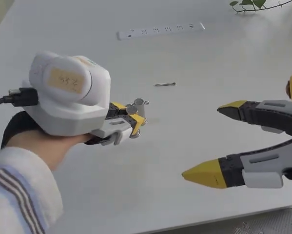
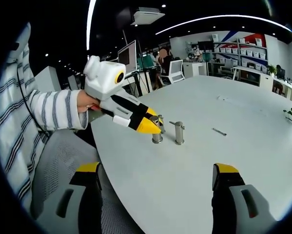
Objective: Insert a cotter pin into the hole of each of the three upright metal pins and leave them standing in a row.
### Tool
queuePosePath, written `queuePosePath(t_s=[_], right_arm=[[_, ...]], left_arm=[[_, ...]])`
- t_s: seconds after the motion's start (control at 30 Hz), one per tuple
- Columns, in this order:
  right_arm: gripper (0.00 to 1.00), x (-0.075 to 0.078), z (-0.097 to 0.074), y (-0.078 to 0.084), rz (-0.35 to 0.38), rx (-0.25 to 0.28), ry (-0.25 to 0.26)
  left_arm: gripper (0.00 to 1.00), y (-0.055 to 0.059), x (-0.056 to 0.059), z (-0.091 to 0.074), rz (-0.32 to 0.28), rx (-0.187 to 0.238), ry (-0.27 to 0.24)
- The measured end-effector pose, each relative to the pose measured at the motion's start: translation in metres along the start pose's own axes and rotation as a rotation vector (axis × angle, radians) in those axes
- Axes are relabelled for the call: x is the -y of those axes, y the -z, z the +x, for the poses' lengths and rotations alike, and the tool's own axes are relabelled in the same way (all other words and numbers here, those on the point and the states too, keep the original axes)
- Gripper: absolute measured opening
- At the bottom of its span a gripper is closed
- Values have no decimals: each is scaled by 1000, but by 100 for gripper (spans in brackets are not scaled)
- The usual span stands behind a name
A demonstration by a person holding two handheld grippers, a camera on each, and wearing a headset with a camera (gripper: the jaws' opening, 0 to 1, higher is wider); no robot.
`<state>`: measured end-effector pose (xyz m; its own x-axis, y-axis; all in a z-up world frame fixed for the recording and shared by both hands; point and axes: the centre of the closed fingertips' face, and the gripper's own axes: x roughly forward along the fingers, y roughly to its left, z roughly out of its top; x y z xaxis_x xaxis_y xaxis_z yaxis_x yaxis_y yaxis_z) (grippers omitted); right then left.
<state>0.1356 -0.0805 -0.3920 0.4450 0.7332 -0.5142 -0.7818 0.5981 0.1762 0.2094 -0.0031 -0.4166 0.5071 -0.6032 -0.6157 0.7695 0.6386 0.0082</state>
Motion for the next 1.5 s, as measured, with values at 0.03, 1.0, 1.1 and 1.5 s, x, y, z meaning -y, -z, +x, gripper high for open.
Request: queuePosePath(t_s=[0.03, 1.0, 1.1, 1.5], right_arm=[[93, 0, 0, 1, 1, -2, 0], [92, -2, 2, 6, 5, -16, -12], [92, -3, 2, 7, 6, -19, -13], [92, -6, 4, 8, 1, -31, -22]], left_arm=[[9, 1, 0, 2, 7, -4, -3], [9, 22, 3, 24, -42, -35, -42], [9, 23, 3, 26, -41, -37, -49], [9, 24, 2, 28, -47, -38, -56]])
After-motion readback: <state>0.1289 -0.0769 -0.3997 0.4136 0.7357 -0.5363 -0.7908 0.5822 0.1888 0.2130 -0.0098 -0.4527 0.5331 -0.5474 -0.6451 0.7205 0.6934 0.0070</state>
